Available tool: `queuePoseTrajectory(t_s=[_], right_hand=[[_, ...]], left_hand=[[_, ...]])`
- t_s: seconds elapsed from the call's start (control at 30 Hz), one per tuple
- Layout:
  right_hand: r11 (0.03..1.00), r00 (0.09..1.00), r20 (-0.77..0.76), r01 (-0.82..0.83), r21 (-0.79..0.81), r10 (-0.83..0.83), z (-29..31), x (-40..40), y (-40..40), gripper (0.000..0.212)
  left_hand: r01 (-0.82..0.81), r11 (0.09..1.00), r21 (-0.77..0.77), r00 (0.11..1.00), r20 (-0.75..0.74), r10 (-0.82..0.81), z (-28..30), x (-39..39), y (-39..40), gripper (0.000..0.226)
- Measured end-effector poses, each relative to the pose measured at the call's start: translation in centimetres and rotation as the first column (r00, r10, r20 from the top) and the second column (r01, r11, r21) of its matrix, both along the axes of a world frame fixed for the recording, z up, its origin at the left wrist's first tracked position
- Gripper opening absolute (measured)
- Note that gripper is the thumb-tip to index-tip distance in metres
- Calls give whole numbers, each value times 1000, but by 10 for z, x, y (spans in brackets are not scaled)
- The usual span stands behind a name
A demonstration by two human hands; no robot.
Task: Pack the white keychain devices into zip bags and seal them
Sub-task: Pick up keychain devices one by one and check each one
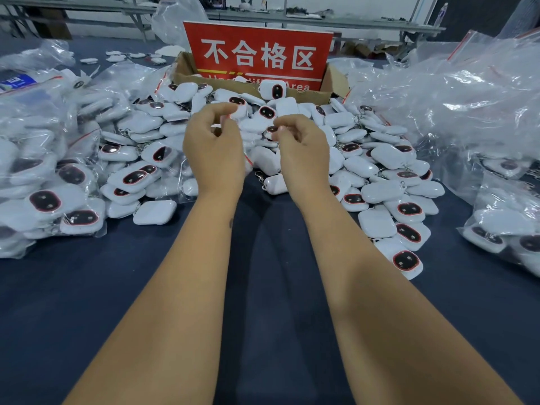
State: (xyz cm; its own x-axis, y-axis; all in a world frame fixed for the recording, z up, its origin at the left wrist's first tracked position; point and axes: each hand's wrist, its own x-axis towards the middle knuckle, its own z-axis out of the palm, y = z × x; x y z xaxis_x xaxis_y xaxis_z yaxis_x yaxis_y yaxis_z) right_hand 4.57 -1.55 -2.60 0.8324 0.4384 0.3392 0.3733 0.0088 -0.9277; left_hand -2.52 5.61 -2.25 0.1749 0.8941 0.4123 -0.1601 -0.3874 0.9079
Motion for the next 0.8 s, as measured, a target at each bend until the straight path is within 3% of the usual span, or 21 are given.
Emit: queuePoseTrajectory(t_s=[0.1,0.17,0.23,0.3,0.4,0.47,0.57,0.67,0.8], right_hand=[[936,964,258,141,-322,-56,-4,5,-2,29],[805,902,429,222,-550,45,-7,5,-1,32],[687,848,509,281,-670,150,-11,3,2,39],[661,830,528,296,-690,180,-13,2,3,46],[682,823,546,308,-663,159,-13,4,3,40],[687,809,570,333,-646,144,-12,3,3,28],[692,794,592,349,-632,140,-12,2,2,9],[748,803,583,311,-587,125,-13,4,1,4],[828,850,526,295,-477,0,-11,5,4,24]], left_hand=[[-106,991,-81,985,126,115,3,-3,4,32],[-197,979,-61,958,199,205,5,-5,6,33],[-238,971,-9,941,247,233,7,-4,4,32],[-225,972,70,950,239,203,6,-3,0,31],[-92,984,153,988,141,71,2,0,-4,37],[92,992,90,995,21,-94,-1,4,-3,40],[313,944,-103,936,-135,-325,-9,10,-1,41],[349,919,-183,909,-173,-380,-14,13,1,38],[325,925,-195,913,-190,-361,-14,12,1,41]])
